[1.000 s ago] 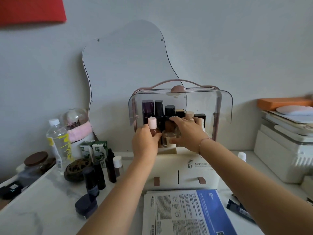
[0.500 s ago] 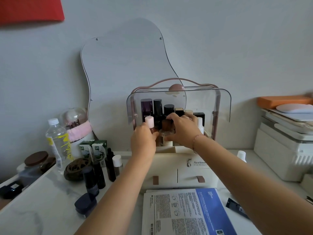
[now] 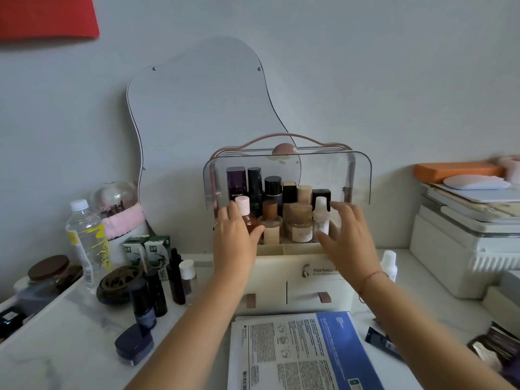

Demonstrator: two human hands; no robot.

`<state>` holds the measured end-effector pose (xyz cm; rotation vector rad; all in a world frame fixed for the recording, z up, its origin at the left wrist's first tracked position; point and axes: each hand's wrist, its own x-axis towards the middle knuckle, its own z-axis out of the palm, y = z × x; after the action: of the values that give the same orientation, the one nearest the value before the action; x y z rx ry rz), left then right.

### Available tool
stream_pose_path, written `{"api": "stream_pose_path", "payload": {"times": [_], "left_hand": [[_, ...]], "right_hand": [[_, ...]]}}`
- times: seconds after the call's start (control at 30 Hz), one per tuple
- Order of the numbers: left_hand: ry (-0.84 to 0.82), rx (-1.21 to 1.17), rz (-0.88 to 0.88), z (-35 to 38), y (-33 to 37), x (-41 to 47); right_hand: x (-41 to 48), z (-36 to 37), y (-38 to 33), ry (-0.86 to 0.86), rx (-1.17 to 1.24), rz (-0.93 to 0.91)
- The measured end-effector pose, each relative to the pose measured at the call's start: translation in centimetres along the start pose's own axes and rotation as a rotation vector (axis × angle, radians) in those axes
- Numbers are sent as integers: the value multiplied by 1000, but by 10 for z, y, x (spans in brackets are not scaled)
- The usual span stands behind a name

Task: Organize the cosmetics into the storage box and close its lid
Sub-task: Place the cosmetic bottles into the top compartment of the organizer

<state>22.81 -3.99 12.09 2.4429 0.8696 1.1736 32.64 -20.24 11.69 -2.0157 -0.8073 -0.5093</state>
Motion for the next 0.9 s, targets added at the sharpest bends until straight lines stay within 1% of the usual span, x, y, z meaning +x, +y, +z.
{"api": "stream_pose_path", "payload": {"times": [0.07,0.13,0.17,0.2,0.23,0.3,0.37,0.5,0.6,0.7,0.77,0.9], "left_hand": [[139,4,88,2,8,-10],[254,-4,227,7,18,-13],[231,-17,312,9,23,-10],[163,-17,410,11,29,-4],[69,-2,500,13,35,3],[-94,43,607,18,44,18],[-179,86,609,22,52,31],[-269,106,515,29,54,43],[-302,66,452,28,50,49],[-349,74,447,25,48,53],[-345,110,472,26,49,53],[-264,129,507,28,49,55]], "right_hand": [[1,0,2,-76,-9,86],[5,2,1,-139,-67,116],[9,3,1,-152,-97,128],[13,3,0,-160,-122,146],[17,3,0,-173,-150,167],[25,3,-2,-204,-205,201],[32,4,-4,-219,-262,213],[42,7,-6,-301,-350,219],[45,8,-6,-359,-334,215],[46,9,-5,-368,-306,216],[47,9,-5,-370,-306,217],[44,11,-8,-386,-348,209]]}}
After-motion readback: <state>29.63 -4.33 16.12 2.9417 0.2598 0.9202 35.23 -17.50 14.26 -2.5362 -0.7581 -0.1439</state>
